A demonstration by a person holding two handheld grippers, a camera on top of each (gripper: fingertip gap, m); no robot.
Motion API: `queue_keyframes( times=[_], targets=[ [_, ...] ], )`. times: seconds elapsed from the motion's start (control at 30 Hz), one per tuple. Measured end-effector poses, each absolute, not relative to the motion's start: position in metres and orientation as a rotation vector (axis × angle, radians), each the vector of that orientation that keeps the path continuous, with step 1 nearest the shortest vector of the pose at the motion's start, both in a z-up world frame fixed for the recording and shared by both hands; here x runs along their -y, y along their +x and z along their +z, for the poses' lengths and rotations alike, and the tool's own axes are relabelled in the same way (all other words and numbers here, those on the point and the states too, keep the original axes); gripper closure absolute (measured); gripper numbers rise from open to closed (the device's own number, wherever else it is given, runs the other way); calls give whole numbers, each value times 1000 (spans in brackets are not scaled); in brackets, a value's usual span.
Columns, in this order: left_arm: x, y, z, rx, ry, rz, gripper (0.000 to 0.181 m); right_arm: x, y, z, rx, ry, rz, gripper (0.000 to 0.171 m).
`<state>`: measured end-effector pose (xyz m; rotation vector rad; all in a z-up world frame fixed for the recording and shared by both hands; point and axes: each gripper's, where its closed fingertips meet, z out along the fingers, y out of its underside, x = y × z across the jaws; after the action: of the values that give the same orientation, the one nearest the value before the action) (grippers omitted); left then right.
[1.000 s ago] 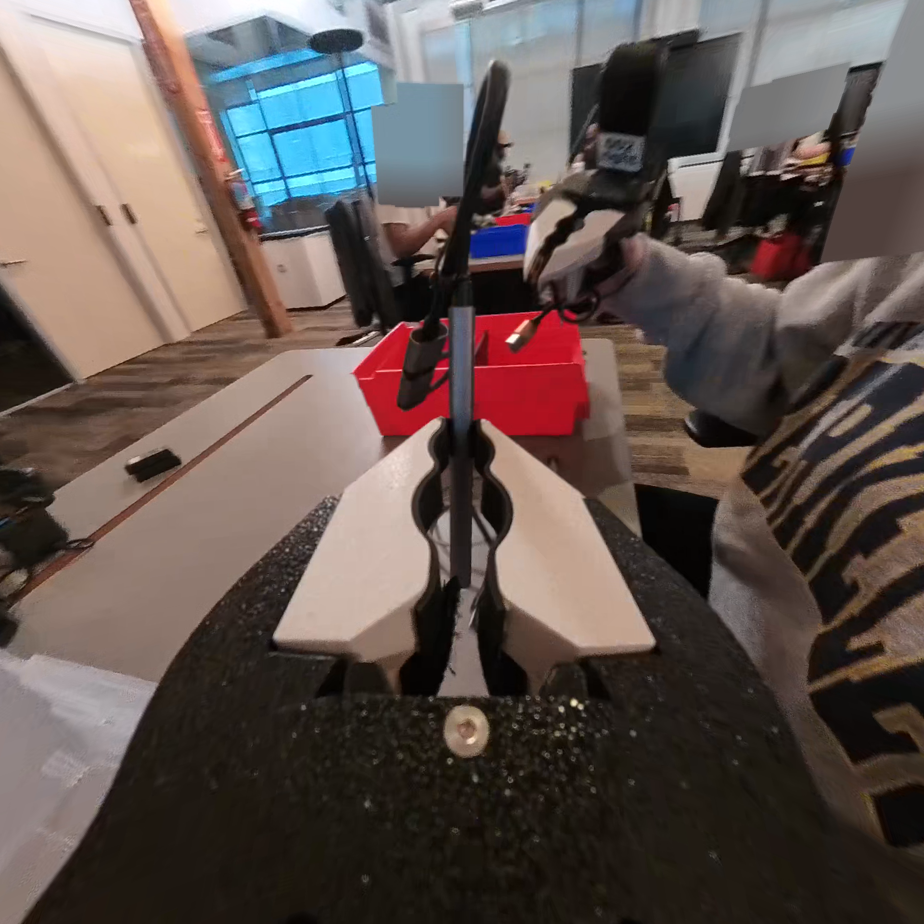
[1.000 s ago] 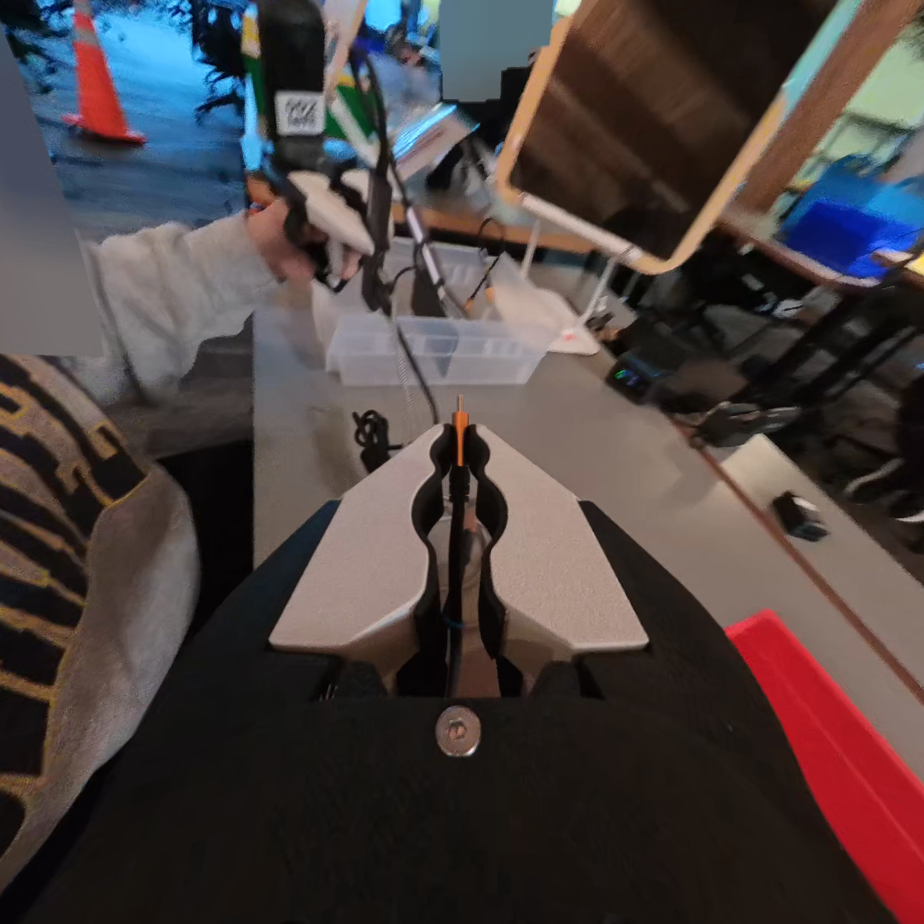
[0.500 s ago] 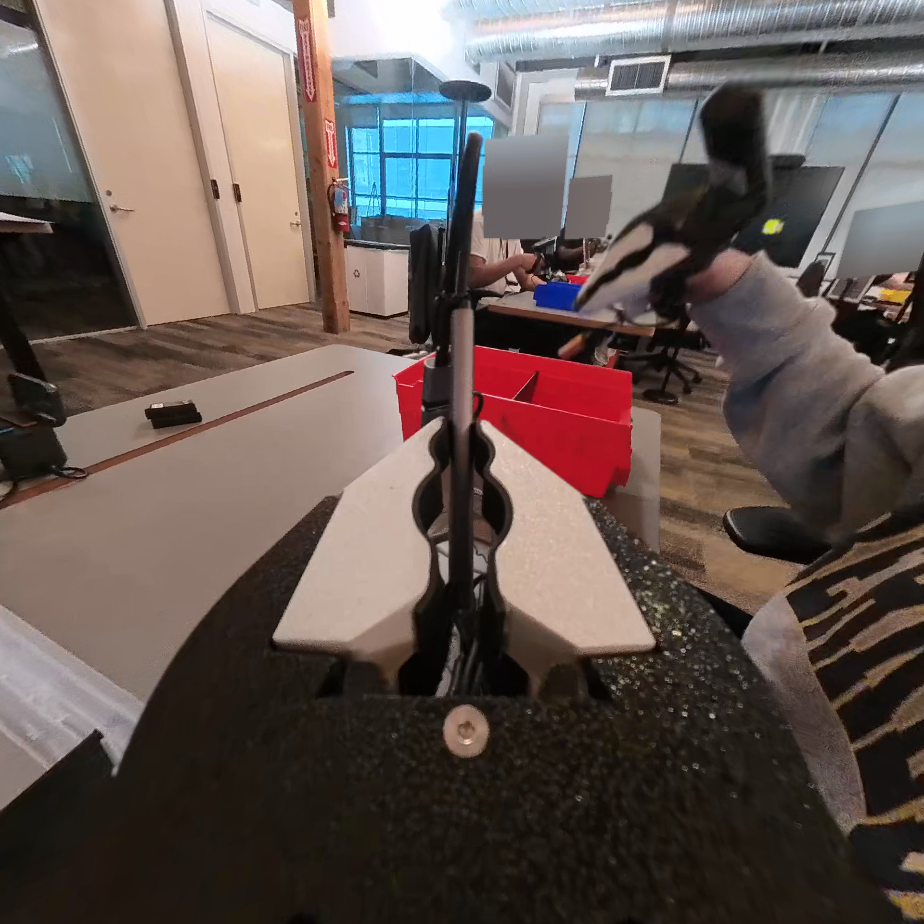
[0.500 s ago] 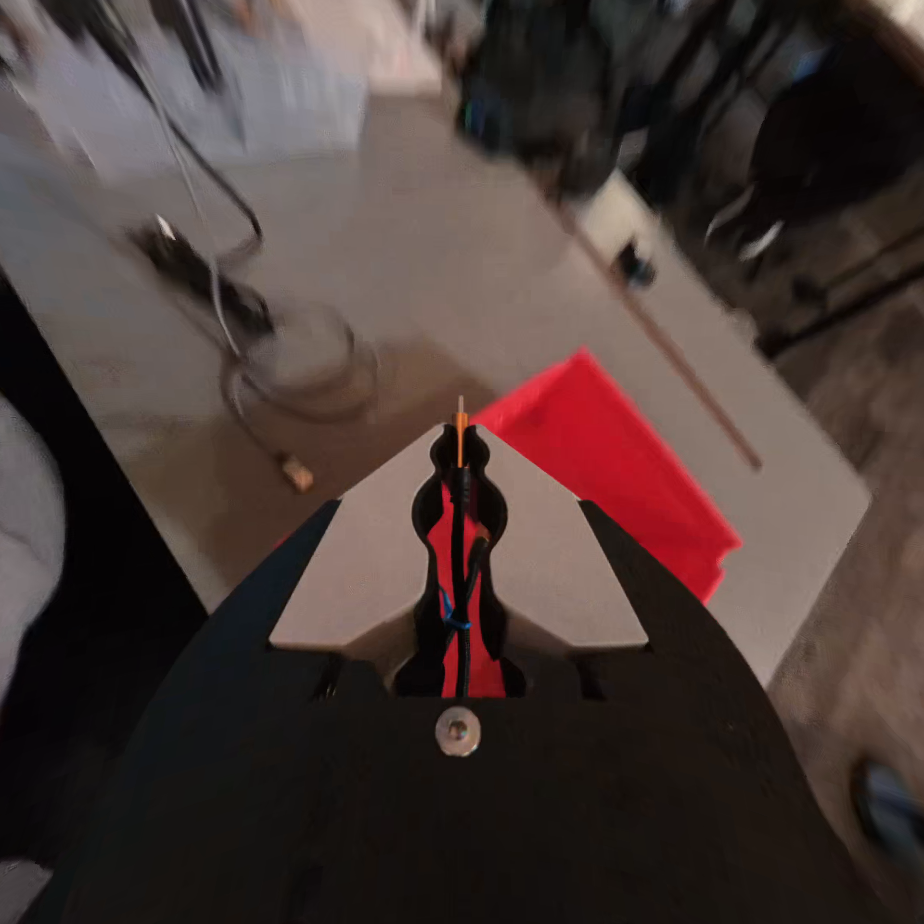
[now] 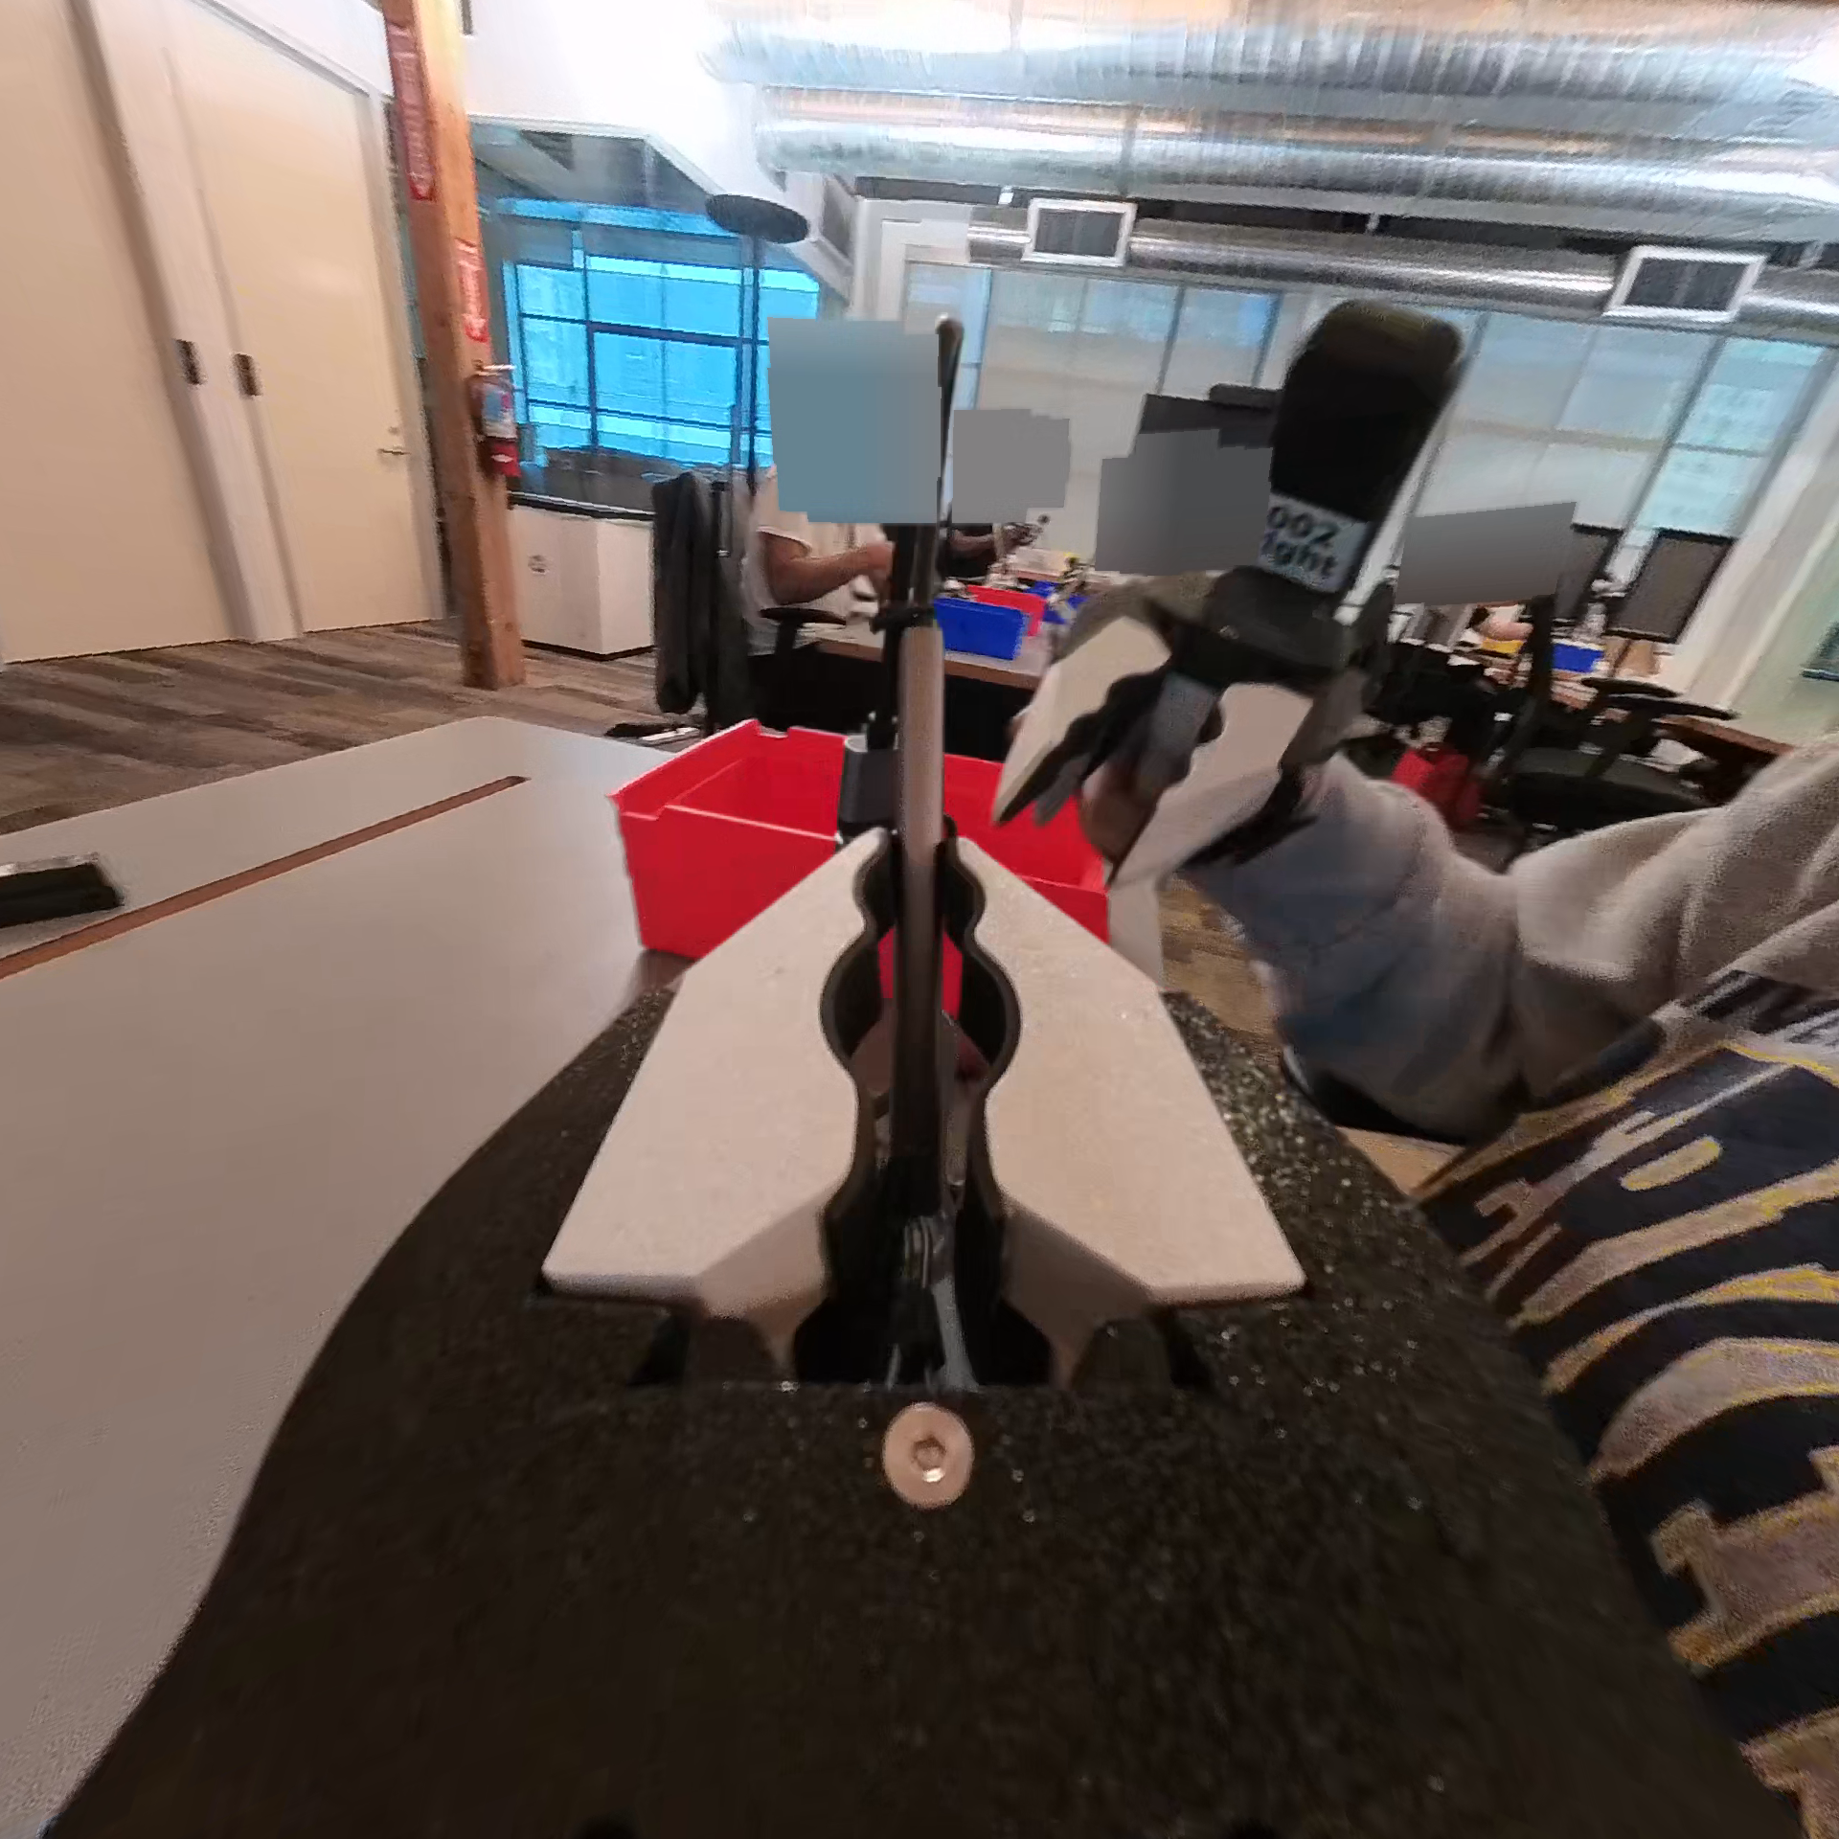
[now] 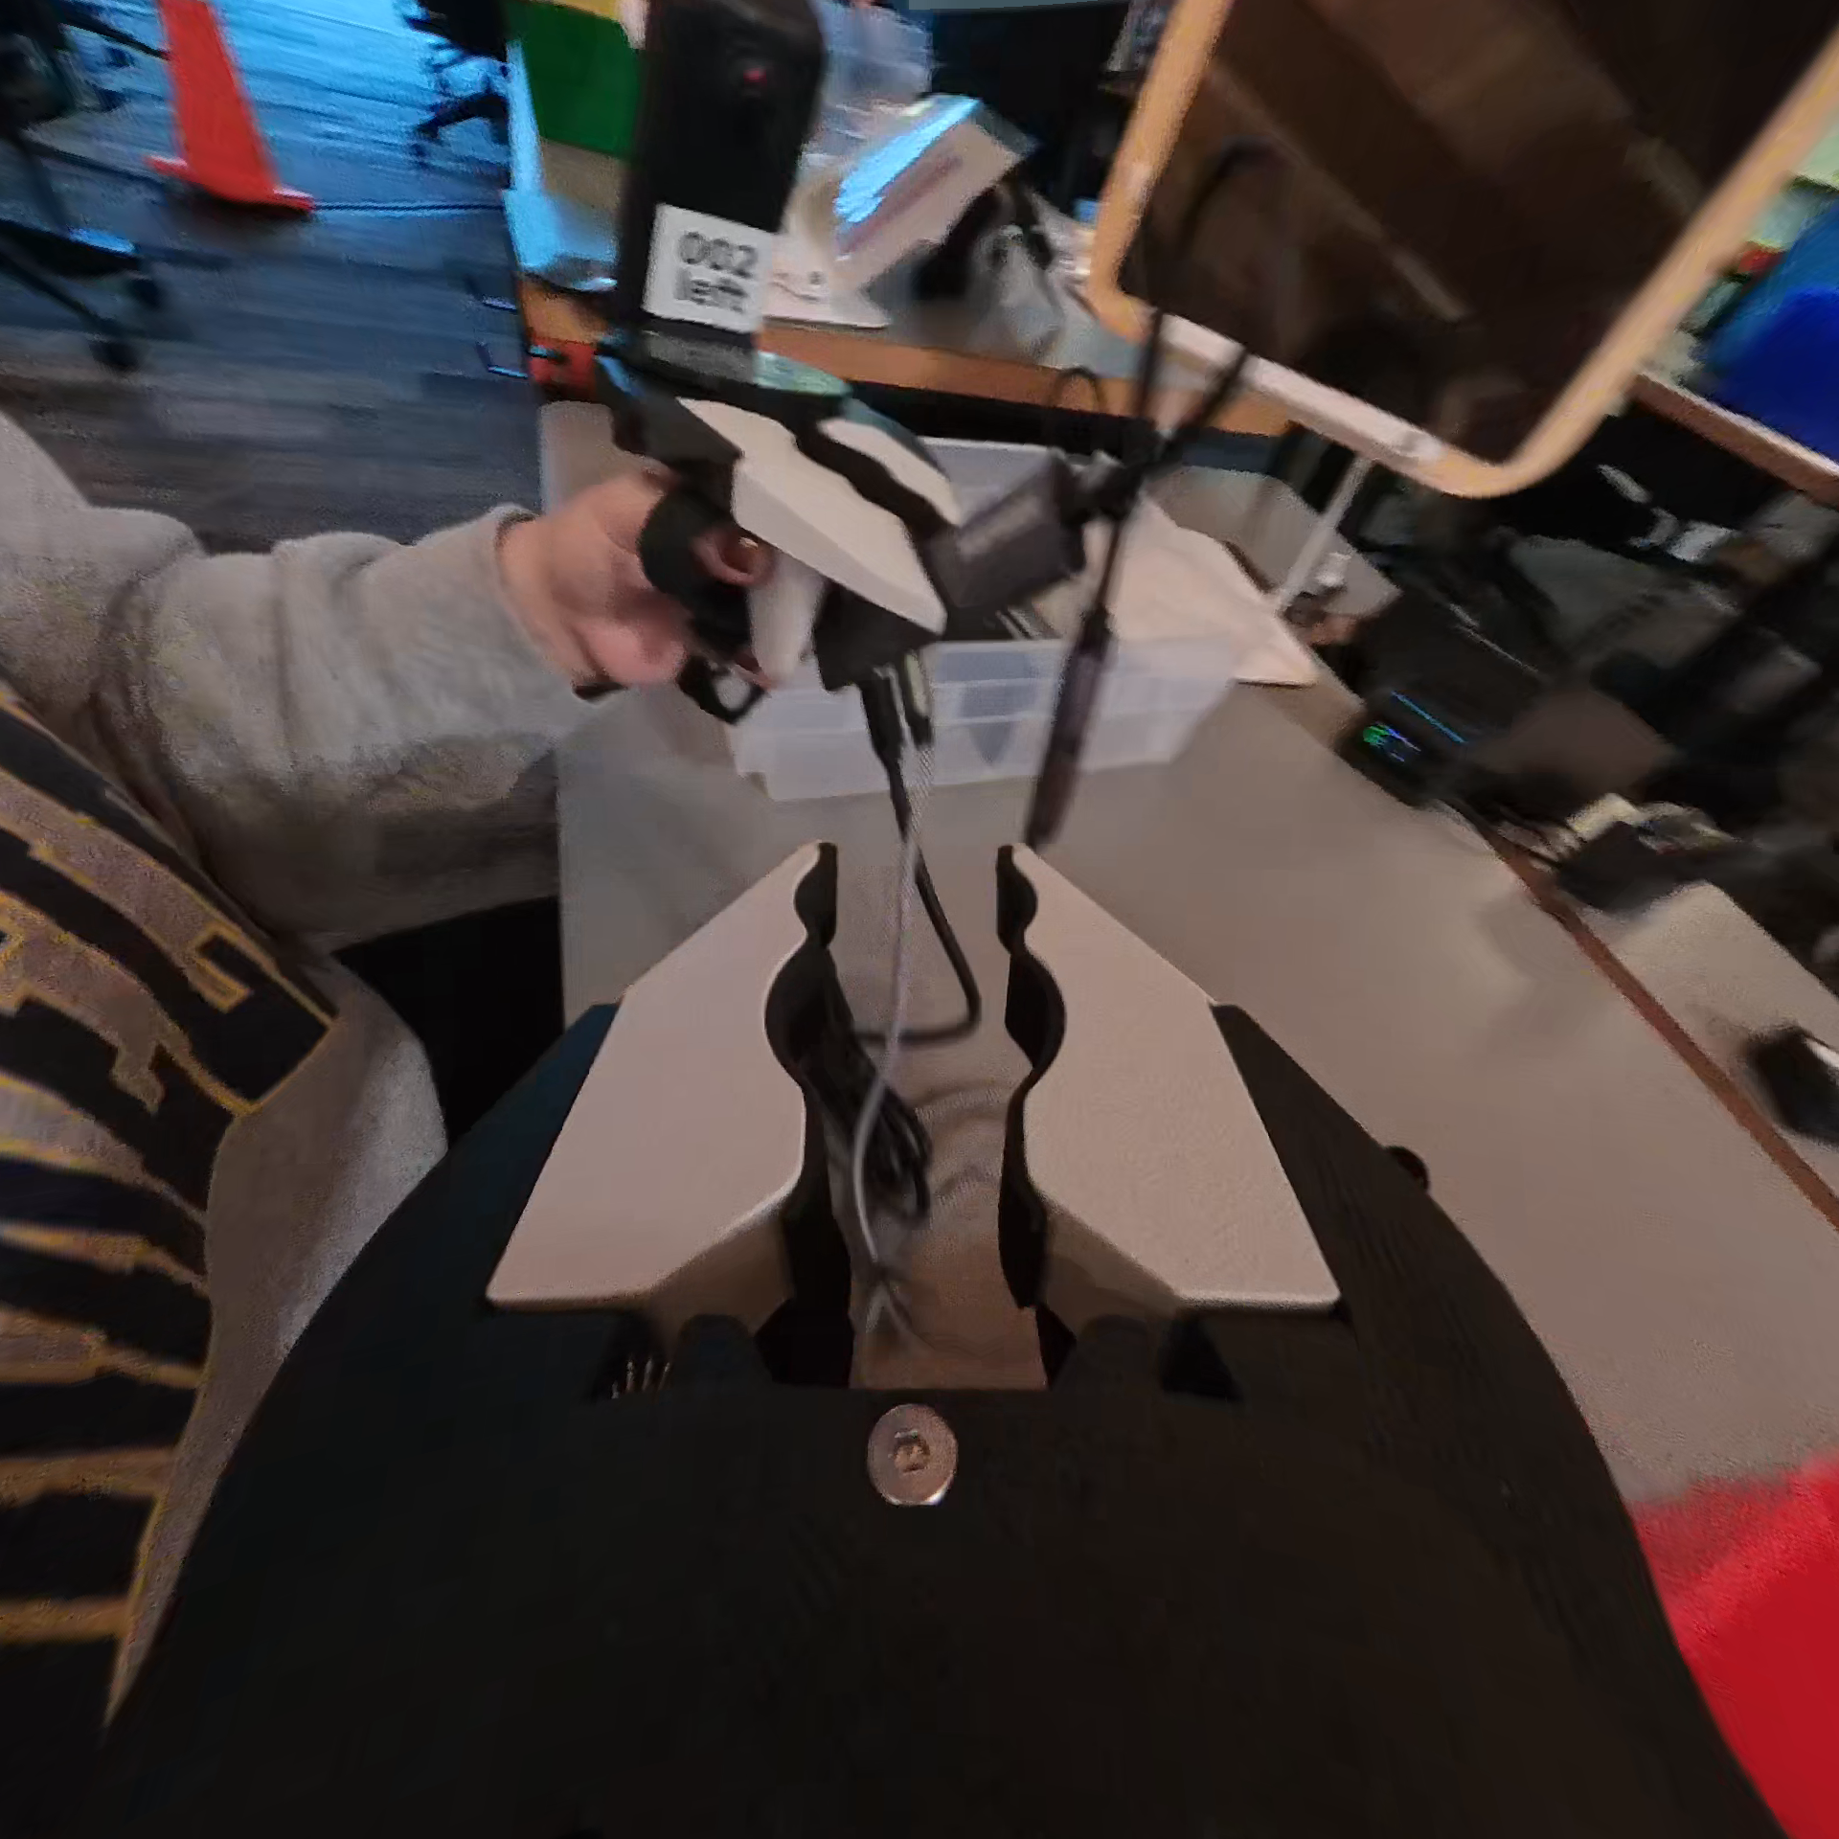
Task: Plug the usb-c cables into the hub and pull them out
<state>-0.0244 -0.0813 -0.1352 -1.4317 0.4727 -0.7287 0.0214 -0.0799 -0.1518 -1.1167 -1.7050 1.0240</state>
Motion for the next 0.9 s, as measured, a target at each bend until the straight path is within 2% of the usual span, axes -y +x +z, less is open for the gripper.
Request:
queue_keyframes(
  times=[0.1,0.2,0.3,0.37,0.4,0.43,0.47,0.5,0.67,0.9],
  targets=[
    [82,-9,-136,-513,-1430,-772,175,95,-12,-166,1739,-1096,1023,137],
    [85,-2,-136,-535,-1425,-806,175,103,-25,-172,1751,-1084,1051,145],
    [88,0,-139,-558,-1438,-816,175,102,-25,-171,1738,-1075,1094,166],
    [92,3,-146,-629,-1488,-766,175,103,-21,-176,1785,-1075,1073,165],
    [92,3,-155,-675,-1548,-698,169,102,-20,-178,1796,-1065,1040,166],
    [88,0,-163,-690,-1612,-618,153,101,-18,-181,1815,-1052,1008,166],
    [92,2,-167,-740,-1640,-595,158,101,-16,-183,1832,-1047,987,166],
    [97,6,-169,-793,-1648,-598,174,103,-15,-183,1846,-1035,986,166],
    [113,18,-155,-848,-1556,-612,175,118,0,-169,1863,-940,1070,166],
    [124,32,-155,-917,-1523,-635,175,127,17,-165,1934,-878,985,167]
  ],
)
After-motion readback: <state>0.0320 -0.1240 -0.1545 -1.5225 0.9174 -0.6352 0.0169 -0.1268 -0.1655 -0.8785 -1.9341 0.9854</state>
